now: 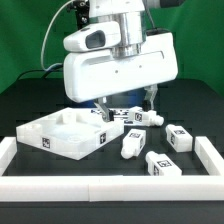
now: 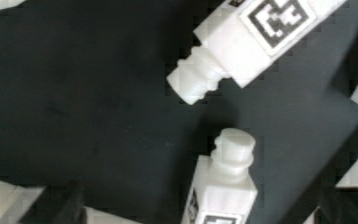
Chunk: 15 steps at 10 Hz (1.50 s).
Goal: Assemble one leg
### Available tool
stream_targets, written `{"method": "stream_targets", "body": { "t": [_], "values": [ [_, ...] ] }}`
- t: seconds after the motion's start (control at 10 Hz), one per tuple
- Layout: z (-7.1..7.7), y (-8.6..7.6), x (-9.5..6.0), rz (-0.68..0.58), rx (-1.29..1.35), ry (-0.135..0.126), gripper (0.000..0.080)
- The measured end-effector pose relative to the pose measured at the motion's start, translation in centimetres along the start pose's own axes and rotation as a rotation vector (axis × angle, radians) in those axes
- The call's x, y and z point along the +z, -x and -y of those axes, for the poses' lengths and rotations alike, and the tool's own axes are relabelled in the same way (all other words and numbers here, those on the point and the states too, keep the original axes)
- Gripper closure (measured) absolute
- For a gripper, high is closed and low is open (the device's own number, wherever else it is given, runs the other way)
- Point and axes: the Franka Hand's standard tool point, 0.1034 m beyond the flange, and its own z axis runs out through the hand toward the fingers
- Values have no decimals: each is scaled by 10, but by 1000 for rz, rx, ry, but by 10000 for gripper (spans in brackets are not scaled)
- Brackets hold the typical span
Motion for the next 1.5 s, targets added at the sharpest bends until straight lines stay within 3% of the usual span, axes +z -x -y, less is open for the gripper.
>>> {"method": "stream_targets", "body": {
  "t": [0.3,0.5,0.6,1.1,1.3,1.5],
  "values": [
    [1,1,1,5,140,-2,150],
    [14,2,9,21,370,-8,150],
    [11,5,16,27,383,-12,150],
    [12,6,21,11,717,-17,150],
    [14,28,45,44,913,-31,150],
    [26,35,64,53,944,-28,150]
  ]
}}
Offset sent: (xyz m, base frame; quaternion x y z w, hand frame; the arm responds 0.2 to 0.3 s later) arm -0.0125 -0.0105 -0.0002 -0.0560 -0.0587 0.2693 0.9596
